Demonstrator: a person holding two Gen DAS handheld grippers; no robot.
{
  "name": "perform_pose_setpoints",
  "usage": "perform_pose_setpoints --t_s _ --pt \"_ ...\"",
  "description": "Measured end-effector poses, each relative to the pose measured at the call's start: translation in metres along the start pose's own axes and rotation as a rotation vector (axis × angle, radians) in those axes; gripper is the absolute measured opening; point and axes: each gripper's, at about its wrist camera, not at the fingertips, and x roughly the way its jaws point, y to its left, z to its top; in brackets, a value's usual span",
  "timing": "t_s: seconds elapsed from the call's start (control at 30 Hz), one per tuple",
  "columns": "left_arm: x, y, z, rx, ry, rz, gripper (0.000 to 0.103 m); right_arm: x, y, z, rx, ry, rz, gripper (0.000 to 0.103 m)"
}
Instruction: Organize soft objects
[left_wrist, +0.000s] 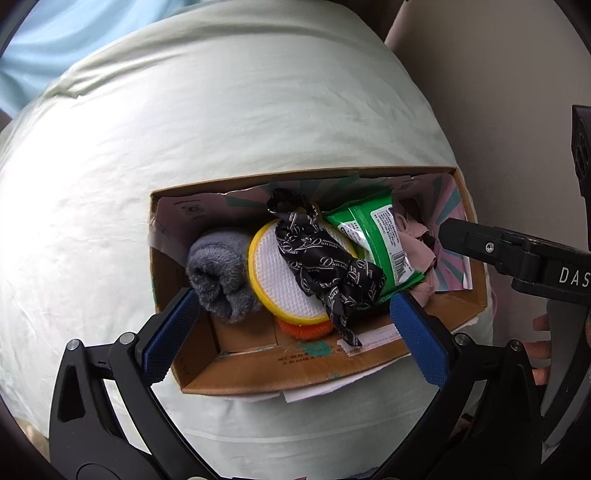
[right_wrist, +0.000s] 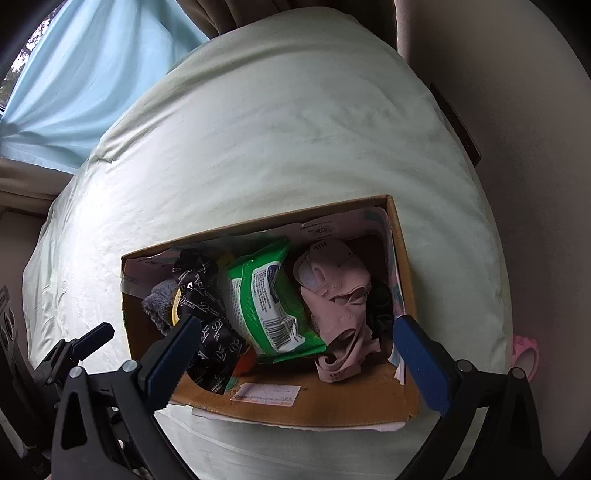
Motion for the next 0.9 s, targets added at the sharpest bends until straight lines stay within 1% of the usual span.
perform_pose_setpoints --t_s 0.2,0.3,0.4,0.57,0.67,0.73,0.9 --pt "-0.033 0.007 -0.008 -0.031 -0.043 -0.026 0.103 -0.026 0.012 -0.011 -0.021 -0.047 0.002 0.103" --pt "-0.059 0.013 -0.014 -0.056 -0.08 -0.037 0.103 -0.044 0.024 -0.019 -0.033 -0.076 0.019 0.103" --pt "-0.091 0.02 -0.022 -0.055 -0.128 -0.037 0.103 -0.07 0.04 -0.032 -0.051 -0.115 0.024 0.103" --pt "-0.156 0.043 -0.042 -0.057 -0.237 -0.018 0.103 -0.127 0.075 -0.057 -0.085 -0.2 0.031 0.103" --pt "-0.196 0.063 -0.054 -0.065 -0.301 0.014 0.103 -0.168 0.101 -0.072 -0.105 -0.28 0.034 0.103" --pt "-0.227 0.079 -0.064 -0.083 -0.361 0.039 0.103 -0.189 0.118 -0.081 -0.128 -0.328 0.024 0.103" --pt "-0.303 0.119 -0.089 -0.108 -0.52 0.071 0.103 -0.238 0.171 -0.112 -0.217 -0.47 0.003 0.103"
